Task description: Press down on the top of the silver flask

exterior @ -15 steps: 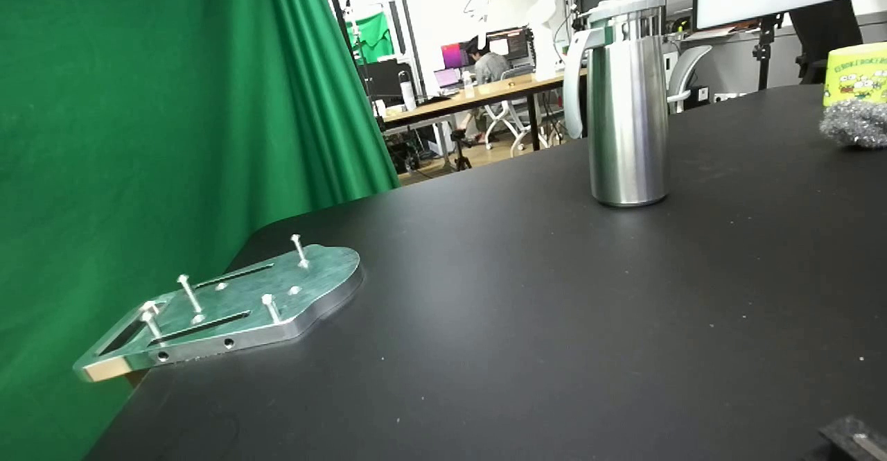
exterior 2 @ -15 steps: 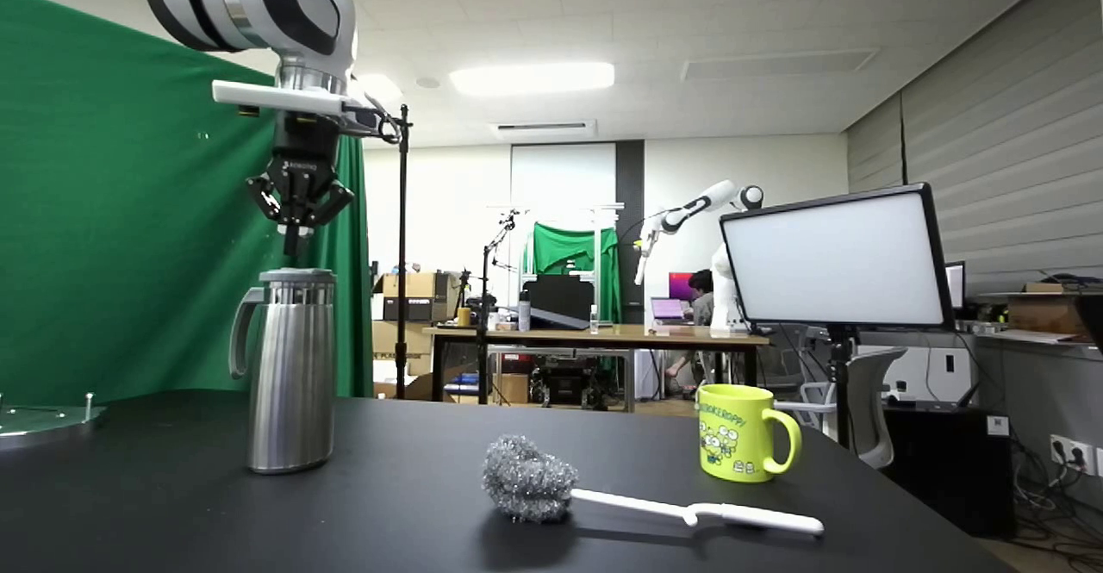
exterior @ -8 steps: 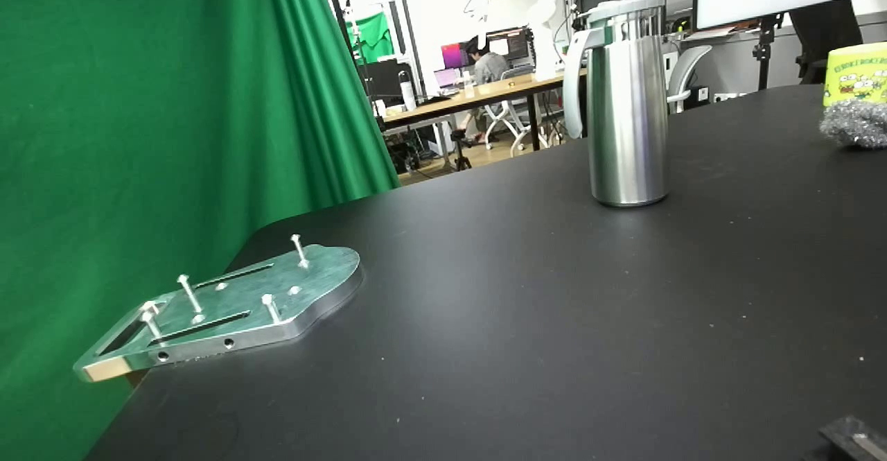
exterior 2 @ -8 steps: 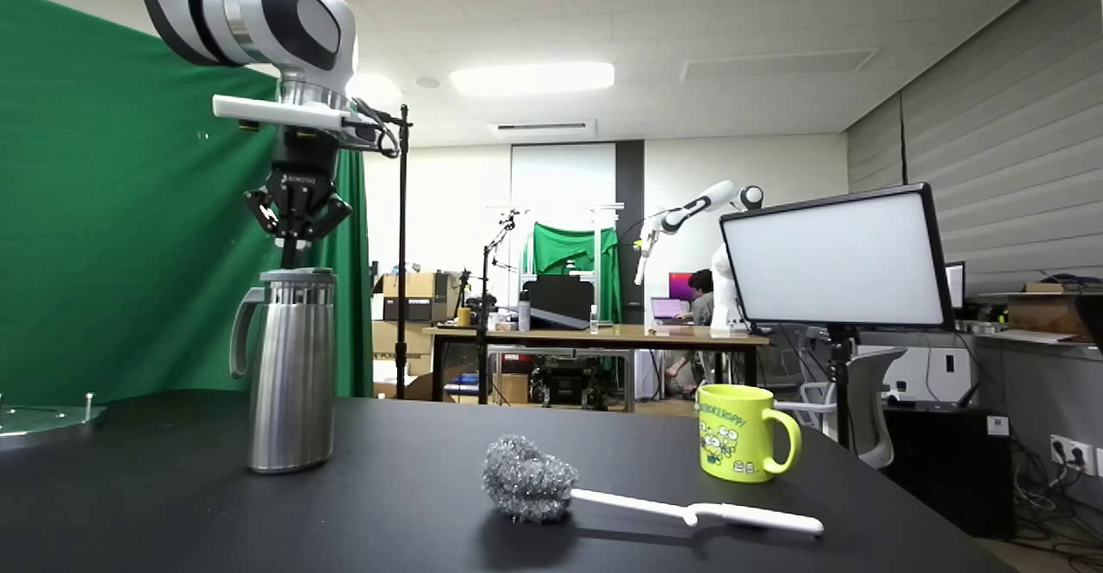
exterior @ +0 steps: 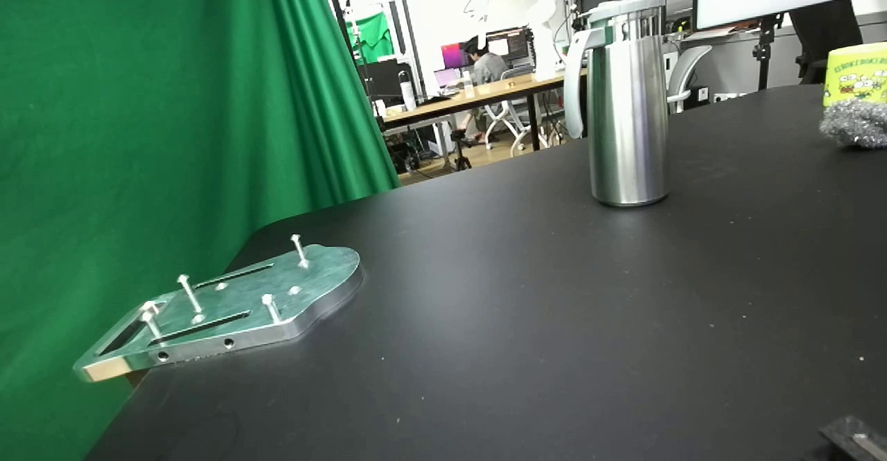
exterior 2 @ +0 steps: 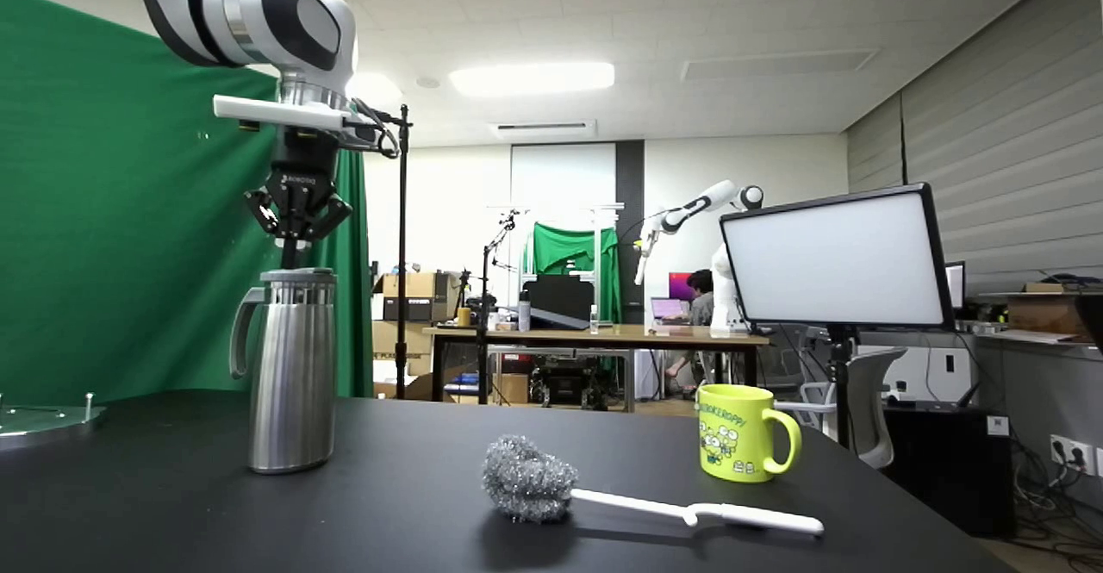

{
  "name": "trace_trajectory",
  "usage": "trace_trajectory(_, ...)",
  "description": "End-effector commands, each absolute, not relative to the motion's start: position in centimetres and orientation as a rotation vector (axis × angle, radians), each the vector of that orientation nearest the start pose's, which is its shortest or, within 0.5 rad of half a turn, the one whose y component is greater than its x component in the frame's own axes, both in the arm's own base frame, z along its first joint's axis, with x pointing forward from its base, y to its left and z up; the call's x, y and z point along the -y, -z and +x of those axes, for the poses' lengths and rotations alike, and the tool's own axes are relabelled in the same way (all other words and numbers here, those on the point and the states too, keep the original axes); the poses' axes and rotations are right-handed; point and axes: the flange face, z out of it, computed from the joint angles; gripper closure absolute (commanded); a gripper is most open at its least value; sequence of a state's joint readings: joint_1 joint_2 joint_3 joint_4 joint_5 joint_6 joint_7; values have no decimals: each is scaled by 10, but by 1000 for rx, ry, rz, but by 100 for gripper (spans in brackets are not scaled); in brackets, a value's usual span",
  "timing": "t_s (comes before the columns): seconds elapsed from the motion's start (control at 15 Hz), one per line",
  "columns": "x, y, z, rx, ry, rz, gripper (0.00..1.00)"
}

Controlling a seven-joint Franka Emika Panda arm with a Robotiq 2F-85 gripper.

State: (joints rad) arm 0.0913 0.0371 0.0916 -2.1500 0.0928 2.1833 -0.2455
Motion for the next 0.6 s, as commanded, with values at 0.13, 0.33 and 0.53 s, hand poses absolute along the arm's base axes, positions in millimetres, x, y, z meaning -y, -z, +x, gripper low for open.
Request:
trace_trajectory(0.13, -111, -391, 540, 594, 26, -3012, 100)
trace_trajectory(0.33, -118, -392, 541, 610, 30, -3017, 100)
trace_trajectory(0.53, -122, -393, 542, 629, 37, -3019, 100)
